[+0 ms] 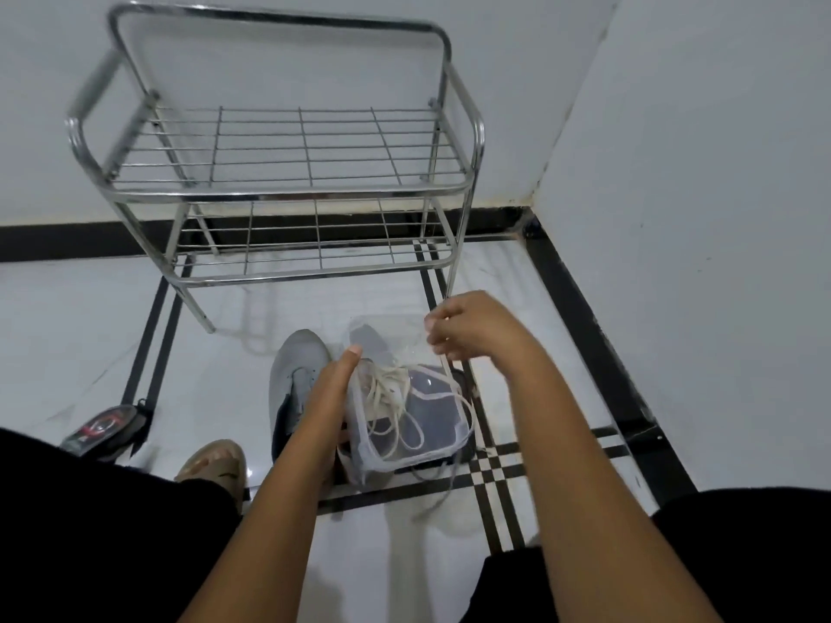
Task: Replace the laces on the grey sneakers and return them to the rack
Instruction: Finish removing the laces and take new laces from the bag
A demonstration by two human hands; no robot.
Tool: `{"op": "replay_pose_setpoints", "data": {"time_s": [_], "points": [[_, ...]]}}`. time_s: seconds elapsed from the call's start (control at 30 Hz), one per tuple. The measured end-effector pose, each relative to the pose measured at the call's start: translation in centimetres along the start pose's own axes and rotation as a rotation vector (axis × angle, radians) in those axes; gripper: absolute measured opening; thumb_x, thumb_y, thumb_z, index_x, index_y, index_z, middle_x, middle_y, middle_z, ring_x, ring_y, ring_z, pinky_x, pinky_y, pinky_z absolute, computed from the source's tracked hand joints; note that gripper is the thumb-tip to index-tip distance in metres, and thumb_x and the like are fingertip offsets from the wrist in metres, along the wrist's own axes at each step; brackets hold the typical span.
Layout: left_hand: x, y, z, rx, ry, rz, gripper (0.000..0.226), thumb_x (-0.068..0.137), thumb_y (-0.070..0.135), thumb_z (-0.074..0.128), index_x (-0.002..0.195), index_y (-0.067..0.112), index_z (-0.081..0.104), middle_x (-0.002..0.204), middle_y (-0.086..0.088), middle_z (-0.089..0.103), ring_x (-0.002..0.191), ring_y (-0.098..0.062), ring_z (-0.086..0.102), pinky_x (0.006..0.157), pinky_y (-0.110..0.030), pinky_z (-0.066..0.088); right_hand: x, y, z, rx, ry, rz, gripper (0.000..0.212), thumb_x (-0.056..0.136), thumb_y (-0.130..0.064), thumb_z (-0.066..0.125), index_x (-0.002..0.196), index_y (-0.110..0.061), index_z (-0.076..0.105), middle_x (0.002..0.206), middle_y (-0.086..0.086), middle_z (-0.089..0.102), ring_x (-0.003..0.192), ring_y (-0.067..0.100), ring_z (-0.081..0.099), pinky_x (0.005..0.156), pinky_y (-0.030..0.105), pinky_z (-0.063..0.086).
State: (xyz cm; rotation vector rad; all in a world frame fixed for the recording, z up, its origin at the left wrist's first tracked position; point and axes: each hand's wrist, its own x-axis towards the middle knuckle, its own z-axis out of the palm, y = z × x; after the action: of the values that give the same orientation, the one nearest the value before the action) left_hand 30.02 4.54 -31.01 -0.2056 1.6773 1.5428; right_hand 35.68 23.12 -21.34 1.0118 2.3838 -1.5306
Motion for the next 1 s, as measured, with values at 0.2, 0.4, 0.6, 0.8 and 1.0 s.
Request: {"op": "replay_pose_setpoints", "data": {"time_s": [0.2,0.4,0.6,0.8,1.0], "points": [[-1.1,2.2,-0.1,-0.063,0.006,-0.049,0.077,0.067,0.081,0.056,0.118,0.023,0.064,0.113,-0.012,0.068,0.104,-0.034,0.063,0.09,-0.047,0.052,-2.7,4.1,-1.9,0.167,-0.409,0.084,0.105,0.07,-0.048,0.081,0.152,-0.035,0.018,0.157,0.0,0.029,0.138,0.017,0.033,0.12,0.048,0.016],[-2.0,5.8,-1.7,-0.001,0.102,0.057,0.055,0.066,0.082,0.053,0.09,0.033,0.061,0.093,-0.003,0.069,0.083,-0.028,0.069,0.067,-0.038,0.056,-2.8,7.1,0.0,0.289,-0.566,0.16,0.058,0.073,-0.034,0.078,0.126,-0.031,0.055,0.129,-0.004,0.062,0.126,0.018,0.05,0.119,0.053,0.009],[-1.9,7.2,-4.6,0.021,0.252,0.124,0.088,0.072,0.081,0.047,0.14,0.026,0.04,0.138,-0.007,0.049,0.119,-0.034,0.052,0.095,-0.052,0.048,-3.4,3.7,-0.7,-0.065,-0.483,0.119,0.014,0.091,-0.012,0.064,0.103,-0.005,0.065,0.086,0.009,0.071,0.092,0.027,0.066,0.079,0.029,0.05],[-2.5,3.2,-3.0,0.2,0.259,0.246,0.099,0.069,0.08,0.056,0.147,0.026,0.029,0.15,-0.005,0.039,0.13,-0.03,0.046,0.101,-0.043,0.042,-4.3,-1.6,-1.9,0.218,-0.41,-0.13,0.015,0.089,-0.017,0.069,0.1,-0.006,0.069,0.089,0.008,0.074,0.092,0.026,0.073,0.077,0.031,0.059],[-2.7,2.1,-1.2,0.149,-0.004,0.045,0.099,0.056,0.088,0.055,0.134,0.028,0.049,0.134,-0.006,0.055,0.117,-0.03,0.056,0.1,-0.05,0.046,-3.5,-2.3,4.6,0.249,-0.058,-0.023,0.027,0.094,-0.013,0.059,0.12,-0.006,0.062,0.114,0.01,0.069,0.098,0.018,0.067,0.083,0.027,0.051]]}}
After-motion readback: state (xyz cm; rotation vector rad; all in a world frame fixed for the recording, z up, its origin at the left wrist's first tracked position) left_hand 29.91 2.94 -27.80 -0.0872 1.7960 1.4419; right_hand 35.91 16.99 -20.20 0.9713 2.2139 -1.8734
